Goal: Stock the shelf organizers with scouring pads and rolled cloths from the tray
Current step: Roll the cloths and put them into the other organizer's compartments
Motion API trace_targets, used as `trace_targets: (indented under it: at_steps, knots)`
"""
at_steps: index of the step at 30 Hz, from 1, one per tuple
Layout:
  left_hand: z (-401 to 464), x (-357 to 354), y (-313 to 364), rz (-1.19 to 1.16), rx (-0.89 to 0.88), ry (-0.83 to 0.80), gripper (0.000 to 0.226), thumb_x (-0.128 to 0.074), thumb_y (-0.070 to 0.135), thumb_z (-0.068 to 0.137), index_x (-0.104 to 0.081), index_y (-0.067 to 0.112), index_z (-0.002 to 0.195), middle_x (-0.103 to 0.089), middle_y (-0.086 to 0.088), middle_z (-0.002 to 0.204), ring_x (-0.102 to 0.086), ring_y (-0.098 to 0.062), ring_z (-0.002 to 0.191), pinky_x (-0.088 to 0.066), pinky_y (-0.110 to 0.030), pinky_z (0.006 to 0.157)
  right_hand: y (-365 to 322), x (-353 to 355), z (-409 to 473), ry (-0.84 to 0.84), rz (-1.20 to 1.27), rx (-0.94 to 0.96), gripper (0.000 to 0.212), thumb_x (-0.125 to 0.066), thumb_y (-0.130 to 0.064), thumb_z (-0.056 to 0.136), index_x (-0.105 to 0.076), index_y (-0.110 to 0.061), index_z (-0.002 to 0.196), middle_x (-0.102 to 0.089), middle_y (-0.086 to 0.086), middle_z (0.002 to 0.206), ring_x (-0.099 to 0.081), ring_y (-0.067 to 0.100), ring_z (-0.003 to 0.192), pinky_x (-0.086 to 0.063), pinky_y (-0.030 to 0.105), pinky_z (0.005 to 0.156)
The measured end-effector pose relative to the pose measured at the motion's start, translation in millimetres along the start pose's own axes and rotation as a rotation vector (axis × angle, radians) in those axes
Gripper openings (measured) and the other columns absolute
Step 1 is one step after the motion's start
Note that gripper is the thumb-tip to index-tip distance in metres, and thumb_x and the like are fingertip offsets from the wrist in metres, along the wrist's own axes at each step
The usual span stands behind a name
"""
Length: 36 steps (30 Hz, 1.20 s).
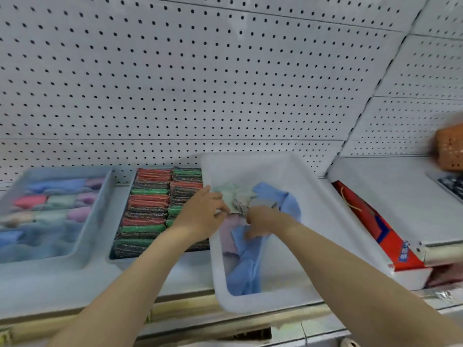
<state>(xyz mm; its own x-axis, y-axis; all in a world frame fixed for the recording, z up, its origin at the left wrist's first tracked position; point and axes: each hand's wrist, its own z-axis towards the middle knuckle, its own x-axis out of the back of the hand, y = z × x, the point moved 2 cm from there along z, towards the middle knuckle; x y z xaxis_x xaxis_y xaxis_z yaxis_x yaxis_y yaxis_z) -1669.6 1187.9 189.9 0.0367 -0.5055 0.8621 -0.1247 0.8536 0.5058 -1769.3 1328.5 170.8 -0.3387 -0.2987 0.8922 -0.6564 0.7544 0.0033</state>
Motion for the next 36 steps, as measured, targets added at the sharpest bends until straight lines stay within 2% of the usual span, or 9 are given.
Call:
trace_targets:
  at_steps: [3, 5, 9, 14, 18, 24, 29, 33, 36]
  knots:
    - [-0.2, -4.1, -0.5, -0.018, 0.039, 0.020, 0.027, -0.048, 0.024, 0.102, -0.067, 0.029, 0.121, -0.035, 0.007, 0.157, -0.008, -0.016, 0.152, -0.005, -0.029, 0.122, 4.7, -3.4, -2.4, 0.124, -0.085, 0.014, 0.028, -0.063, -0.017, 0.088, -0.064, -0.004, 0.112, -0.065, 0.015, 0.118, -0.062, 0.030, 0.111, -0.047, 0.032, 0.083]
    - [-0.8, -6.5, 0.6, -0.003, 0.067, 0.014, 0.028, -0.047, 0.024, 0.102, -0.067, 0.032, 0.120, -0.033, 0.010, 0.158, -0.006, -0.015, 0.152, -0.010, -0.035, 0.123, 12.5, -0.3, -0.1, 0.217, -0.103, -0.044, 0.024, -0.059, -0.019, 0.090, -0.067, -0.008, 0.110, -0.067, 0.010, 0.114, -0.063, 0.028, 0.110, -0.049, 0.032, 0.086]
    - [-1.2, -9.2, 5.0, -0.009, 0.102, 0.013, 0.029, -0.045, 0.022, 0.103, -0.067, 0.032, 0.119, -0.031, 0.011, 0.158, -0.004, -0.014, 0.152, -0.009, -0.038, 0.123, 25.8, -5.2, -2.7, 0.020, 0.031, -0.095, 0.023, -0.054, -0.027, 0.095, -0.066, -0.008, 0.093, -0.068, 0.007, 0.110, -0.065, 0.027, 0.106, -0.049, 0.031, 0.086]
    - [1.5, -3.4, 7.3, 0.008, 0.159, -0.025, 0.029, -0.052, 0.028, 0.100, -0.061, 0.033, 0.127, -0.033, 0.009, 0.158, -0.006, -0.014, 0.152, -0.014, -0.040, 0.122, 34.7, -1.6, -1.1, -0.085, 0.877, 0.019, 0.018, -0.068, -0.005, 0.087, -0.057, -0.007, 0.073, -0.061, 0.010, 0.072, -0.063, 0.019, 0.063, -0.059, 0.029, 0.065]
    - [2.4, 16.8, 20.7, -0.281, 0.119, 0.022, 0.068, -0.072, 0.043, 0.086, -0.040, 0.037, 0.146, -0.024, 0.010, 0.159, -0.010, -0.010, 0.151, -0.020, -0.038, 0.120, 38.1, 41.9, -26.5, -0.061, 1.375, 0.276, 0.022, -0.069, -0.005, 0.088, -0.065, -0.005, 0.110, -0.066, 0.009, 0.090, -0.066, 0.020, 0.083, -0.053, 0.028, 0.072]
    - [11.9, 56.6, 36.1, -0.735, -0.170, 0.030, 0.081, -0.078, 0.035, 0.076, -0.036, 0.037, 0.146, -0.043, 0.026, 0.148, -0.031, 0.011, 0.137, -0.029, -0.013, 0.100, 28.7, 104.6, -66.6, -0.020, 1.413, 0.632, 0.034, -0.065, -0.006, 0.083, -0.061, -0.012, 0.116, -0.059, 0.010, 0.097, -0.059, 0.025, 0.088, -0.051, 0.038, 0.081]
    - [17.5, 101.0, 23.7, -1.006, -0.152, 0.116, 0.105, -0.089, 0.049, 0.059, -0.042, 0.015, 0.146, -0.058, 0.001, 0.140, -0.054, -0.015, 0.130, -0.046, -0.038, 0.104, 11.1, 140.6, -79.5, 0.018, 1.435, 0.757, 0.028, -0.060, 0.000, 0.082, -0.063, -0.014, 0.107, -0.066, 0.004, 0.097, -0.063, 0.020, 0.085, -0.052, 0.029, 0.075]
    - [13.4, 134.5, 25.0, -1.053, -0.136, 0.295, 0.042, -0.084, 0.022, 0.073, -0.069, 0.004, 0.108, -0.074, -0.013, 0.109, -0.070, -0.029, 0.100, -0.055, -0.043, 0.085, -0.9, 159.5, -75.9, 0.129, 1.490, 0.702, 0.037, -0.066, -0.007, 0.083, -0.062, -0.008, 0.120, -0.065, 0.011, 0.108, -0.062, 0.026, 0.097, -0.050, 0.037, 0.085]
    - [7.7, 154.9, 22.1, -1.034, -0.122, 0.348, 0.032, -0.077, 0.022, 0.073, -0.071, 0.007, 0.100, -0.076, -0.008, 0.101, -0.072, -0.024, 0.093, -0.056, -0.040, 0.081, -13.4, 167.4, -69.8, 0.204, 1.638, 0.572, 0.043, -0.072, -0.020, 0.085, -0.063, -0.004, 0.123, -0.070, 0.010, 0.115, -0.067, 0.026, 0.103, -0.054, 0.037, 0.088]
